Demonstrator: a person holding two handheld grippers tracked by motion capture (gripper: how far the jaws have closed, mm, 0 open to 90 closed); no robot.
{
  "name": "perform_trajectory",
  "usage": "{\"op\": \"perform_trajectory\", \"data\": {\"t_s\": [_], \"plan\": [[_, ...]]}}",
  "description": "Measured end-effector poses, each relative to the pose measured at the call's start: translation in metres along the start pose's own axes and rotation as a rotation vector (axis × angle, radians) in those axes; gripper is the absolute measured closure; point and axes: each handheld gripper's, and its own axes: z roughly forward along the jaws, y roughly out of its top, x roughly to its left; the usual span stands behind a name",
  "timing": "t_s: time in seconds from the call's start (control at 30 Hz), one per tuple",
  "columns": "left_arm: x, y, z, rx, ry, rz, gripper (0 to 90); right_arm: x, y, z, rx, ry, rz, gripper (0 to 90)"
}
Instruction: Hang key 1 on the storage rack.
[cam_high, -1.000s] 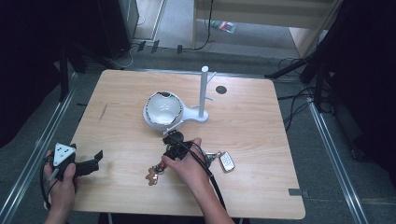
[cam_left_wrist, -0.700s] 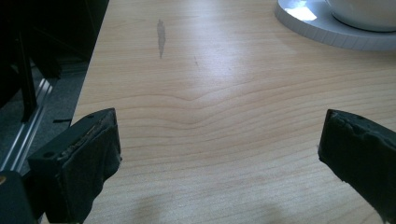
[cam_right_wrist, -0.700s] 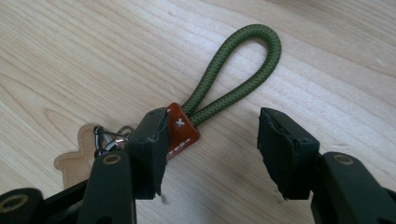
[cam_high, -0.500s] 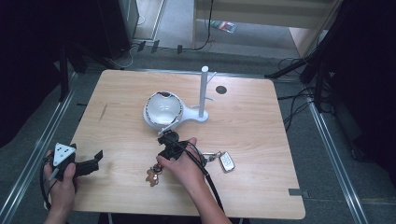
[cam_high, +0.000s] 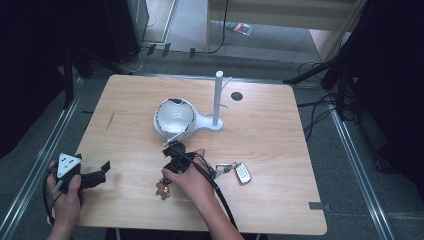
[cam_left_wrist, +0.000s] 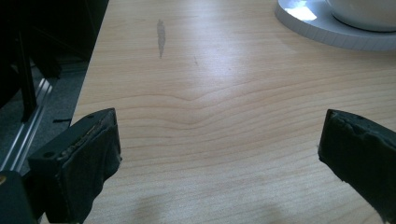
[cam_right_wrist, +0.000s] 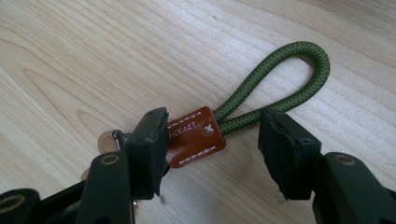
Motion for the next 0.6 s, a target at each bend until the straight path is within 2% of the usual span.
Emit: {"op": "perform_trajectory", "data": {"t_s": [0.33, 0.6], "plan": [[0.0001, 0.0001, -0.0001, 0.002, -0.001, 0.000, 0.0, 0.0091, 0.0003, 0.0035, 0.010, 0.008, -0.021, 45.7], [0.0001, 0.0001, 0.0000, 0.002, -0.001, 0.000, 0.0, 0.0103, 0.0001, 0.0028, 0.010, 0.003, -0.011, 46.3]]}}
